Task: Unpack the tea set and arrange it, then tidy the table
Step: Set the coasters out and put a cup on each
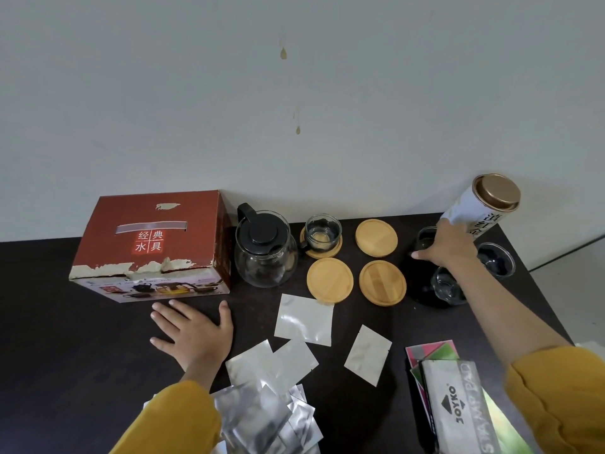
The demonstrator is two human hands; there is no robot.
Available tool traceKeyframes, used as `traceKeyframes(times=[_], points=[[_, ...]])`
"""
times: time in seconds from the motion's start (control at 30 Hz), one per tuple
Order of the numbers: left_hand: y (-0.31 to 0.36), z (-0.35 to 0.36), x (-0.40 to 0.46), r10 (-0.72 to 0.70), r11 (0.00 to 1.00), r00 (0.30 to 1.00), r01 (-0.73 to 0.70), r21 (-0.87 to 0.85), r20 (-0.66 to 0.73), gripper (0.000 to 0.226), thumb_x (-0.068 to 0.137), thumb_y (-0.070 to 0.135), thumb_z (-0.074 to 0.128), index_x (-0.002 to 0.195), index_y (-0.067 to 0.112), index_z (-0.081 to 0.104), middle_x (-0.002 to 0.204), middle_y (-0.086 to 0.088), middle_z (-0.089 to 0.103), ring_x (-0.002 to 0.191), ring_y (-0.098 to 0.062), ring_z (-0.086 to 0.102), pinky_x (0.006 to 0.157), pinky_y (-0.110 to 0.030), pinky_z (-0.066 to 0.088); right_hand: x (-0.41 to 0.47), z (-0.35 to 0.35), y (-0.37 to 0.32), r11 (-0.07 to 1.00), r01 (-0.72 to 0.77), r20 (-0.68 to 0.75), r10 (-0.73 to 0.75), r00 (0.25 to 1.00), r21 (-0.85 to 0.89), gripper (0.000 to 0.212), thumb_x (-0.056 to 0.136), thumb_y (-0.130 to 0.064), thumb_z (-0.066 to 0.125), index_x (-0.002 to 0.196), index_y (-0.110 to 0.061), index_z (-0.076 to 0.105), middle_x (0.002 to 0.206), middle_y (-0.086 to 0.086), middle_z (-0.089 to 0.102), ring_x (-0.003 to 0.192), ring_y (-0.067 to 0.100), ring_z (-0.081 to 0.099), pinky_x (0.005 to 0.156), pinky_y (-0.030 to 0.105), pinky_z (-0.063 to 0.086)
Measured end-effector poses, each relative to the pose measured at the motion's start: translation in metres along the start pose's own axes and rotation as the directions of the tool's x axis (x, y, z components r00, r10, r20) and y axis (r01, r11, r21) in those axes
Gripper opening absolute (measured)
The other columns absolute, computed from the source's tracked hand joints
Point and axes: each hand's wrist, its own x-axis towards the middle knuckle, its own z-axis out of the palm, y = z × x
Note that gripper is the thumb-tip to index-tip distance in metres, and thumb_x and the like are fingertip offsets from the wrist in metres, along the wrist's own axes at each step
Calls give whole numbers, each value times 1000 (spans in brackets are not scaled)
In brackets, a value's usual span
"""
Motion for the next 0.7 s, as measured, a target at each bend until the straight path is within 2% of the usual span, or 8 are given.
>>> traceKeyframes(times=[0.17,0.27,0.37,0.5,0.7], points=[[0,0,0,2,1000,1000,-2,-2,-1,98,85,63,40,147,-5,6,156,-25,-4,144,-35,-5,109,-65,9,-4,-1,-11,996,65,-74,-60,995,55,83,68,-37,85,129,-4,41,133,23,38,125,43,35,90,47,44],[0,0,0,2,1000,1000,-2,-3,-7,98,85,63,41,147,-5,6,156,-25,-4,144,-35,-4,109,-65,9,-3,3,-23,966,201,-121,-183,976,164,84,67,-35,86,132,-4,43,130,22,41,122,42,41,95,46,42],[0,1,0,1,1000,1000,-1,3,-8,98,85,63,41,147,-5,7,156,-25,-3,144,-35,-4,109,-64,10,-3,9,-39,922,288,-90,-274,957,260,86,65,-31,87,136,-10,44,131,17,42,123,39,41,98,44,41],[0,0,0,-1,1000,1000,1,8,-9,97,85,62,41,147,-5,7,156,-25,-2,144,-36,-3,109,-64,10,0,18,-56,897,309,-60,-306,950,318,90,62,-29,89,138,-10,45,133,14,47,126,35,43,101,44,42],[2,0,0,-5,1000,1000,5,10,-10,97,85,62,42,146,-6,8,155,-25,-1,144,-36,-2,109,-64,11,7,22,-62,886,272,-64,-268,961,376,94,64,-24,89,142,-7,39,140,14,45,130,32,42,105,42,40]])
